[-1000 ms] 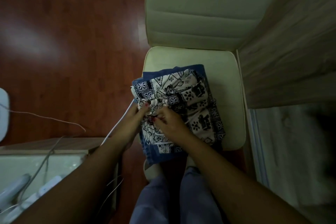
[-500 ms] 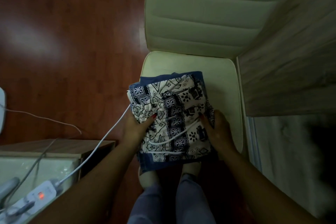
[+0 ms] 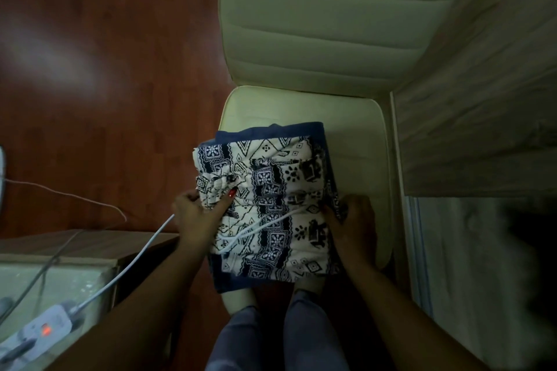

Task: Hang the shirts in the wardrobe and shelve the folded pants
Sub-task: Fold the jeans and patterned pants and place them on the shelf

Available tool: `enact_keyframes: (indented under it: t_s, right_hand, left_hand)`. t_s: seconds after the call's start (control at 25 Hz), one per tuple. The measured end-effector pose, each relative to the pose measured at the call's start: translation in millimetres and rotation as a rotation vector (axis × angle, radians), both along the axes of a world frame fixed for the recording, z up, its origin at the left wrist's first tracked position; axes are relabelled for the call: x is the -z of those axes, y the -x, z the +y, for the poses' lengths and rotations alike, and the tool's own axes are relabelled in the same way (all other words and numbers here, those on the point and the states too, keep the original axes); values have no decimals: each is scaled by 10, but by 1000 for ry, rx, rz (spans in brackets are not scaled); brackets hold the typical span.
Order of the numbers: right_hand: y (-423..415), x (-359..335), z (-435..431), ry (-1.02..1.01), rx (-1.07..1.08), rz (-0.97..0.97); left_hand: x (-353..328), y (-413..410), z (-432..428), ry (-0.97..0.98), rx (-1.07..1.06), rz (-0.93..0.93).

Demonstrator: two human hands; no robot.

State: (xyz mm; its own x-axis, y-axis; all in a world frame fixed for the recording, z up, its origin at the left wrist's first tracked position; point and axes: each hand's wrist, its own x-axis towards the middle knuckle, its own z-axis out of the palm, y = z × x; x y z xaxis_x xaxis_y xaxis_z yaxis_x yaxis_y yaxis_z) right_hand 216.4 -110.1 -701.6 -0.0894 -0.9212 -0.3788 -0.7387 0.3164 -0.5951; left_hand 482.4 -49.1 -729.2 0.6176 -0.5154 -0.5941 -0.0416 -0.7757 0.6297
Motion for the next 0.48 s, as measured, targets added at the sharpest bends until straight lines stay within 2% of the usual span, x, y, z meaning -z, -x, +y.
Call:
enact_keyframes:
  t_s: [0.12,0.28,0.4,0.48]
  right_hand:
    - [51,45,-69,-258,142,-262]
    - [71,34,-156,-459,102,-391]
    - [97,-1,-240,-650,110,-566]
    - [111,-52,-250,-696,111,-651]
  left_hand:
    - [-233,117,-100,-41,-46,85]
    - [-330,141,-124,-22,-86,348]
    - [-463,123,-155,-108,29,432]
    - [-574,56,-143,-184,124,463]
